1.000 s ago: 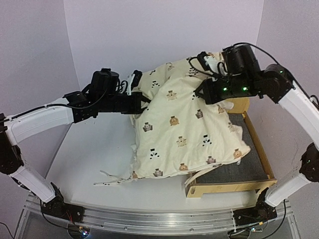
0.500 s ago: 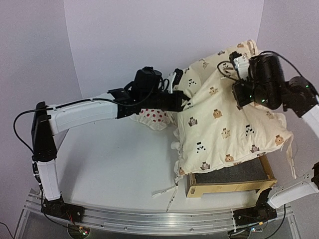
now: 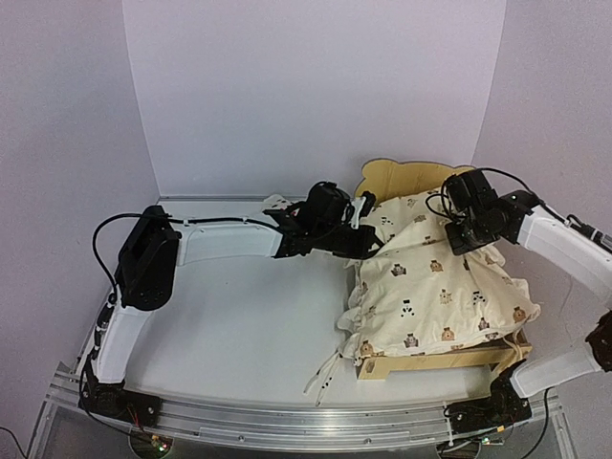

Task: Set up the pet bed

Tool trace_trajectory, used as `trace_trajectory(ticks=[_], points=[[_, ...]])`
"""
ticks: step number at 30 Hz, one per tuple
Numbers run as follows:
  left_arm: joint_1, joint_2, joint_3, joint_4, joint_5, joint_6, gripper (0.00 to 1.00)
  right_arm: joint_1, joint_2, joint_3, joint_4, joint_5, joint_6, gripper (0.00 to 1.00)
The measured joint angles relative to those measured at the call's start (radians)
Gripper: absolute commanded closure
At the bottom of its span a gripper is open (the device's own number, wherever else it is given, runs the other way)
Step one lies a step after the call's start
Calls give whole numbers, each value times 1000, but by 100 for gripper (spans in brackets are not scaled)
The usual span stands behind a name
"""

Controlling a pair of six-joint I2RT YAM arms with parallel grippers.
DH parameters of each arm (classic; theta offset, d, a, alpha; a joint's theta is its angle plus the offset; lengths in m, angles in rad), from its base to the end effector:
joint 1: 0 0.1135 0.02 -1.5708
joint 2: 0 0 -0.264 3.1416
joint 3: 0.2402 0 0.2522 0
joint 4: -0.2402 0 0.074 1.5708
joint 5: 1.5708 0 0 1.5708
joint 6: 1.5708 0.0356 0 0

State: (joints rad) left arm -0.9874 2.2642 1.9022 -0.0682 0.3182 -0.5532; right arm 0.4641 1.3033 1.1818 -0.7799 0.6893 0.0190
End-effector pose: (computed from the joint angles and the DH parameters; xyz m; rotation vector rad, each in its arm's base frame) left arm 0.2865 -0.4544 0.2409 0.7005 2.1163 -1.2458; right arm 0.2459 0.0977 0.3184 -0.2250 2.2803 -0.6034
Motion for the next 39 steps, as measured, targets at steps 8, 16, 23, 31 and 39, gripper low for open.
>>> trace_trajectory(ticks=[8, 16, 23, 31, 39], points=[[0, 18, 34, 17, -31, 9, 100, -72, 11, -44, 105, -63, 15, 100], [-5, 75, 81, 45, -50, 30, 94, -154, 58, -109, 180, -120, 71, 99], [-4, 110, 102, 12, -68, 67, 22, -173, 66, -173, 213, -85, 125, 61], [24, 2, -52, -56, -147, 118, 8, -180, 41, -171, 175, -117, 156, 24], [157, -59, -70, -98, -61, 217, 13, -182, -30, -96, 62, -227, 199, 7]])
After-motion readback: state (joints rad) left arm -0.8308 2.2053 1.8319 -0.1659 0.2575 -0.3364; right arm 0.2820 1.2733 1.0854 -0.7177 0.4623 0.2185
